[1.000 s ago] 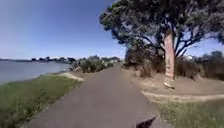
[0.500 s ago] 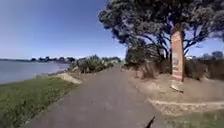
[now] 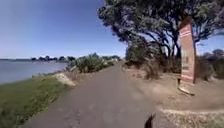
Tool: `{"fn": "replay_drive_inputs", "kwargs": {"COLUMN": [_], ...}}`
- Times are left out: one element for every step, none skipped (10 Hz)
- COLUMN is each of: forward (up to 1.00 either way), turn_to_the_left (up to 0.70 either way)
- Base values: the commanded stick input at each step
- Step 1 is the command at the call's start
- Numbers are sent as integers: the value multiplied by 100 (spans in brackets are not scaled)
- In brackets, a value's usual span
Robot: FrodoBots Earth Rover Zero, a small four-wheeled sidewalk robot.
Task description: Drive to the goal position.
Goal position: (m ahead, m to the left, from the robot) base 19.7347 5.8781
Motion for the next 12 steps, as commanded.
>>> {"fn": "replay_drive_inputs", "kwargs": {"forward": [70, 70, 70, 70, 70, 70, 70, 70, 70, 70, 70, 70], "turn_to_the_left": [0, 0, 0, 0, 0, 0, 0, 0, 0, 0, 0, 0]}}
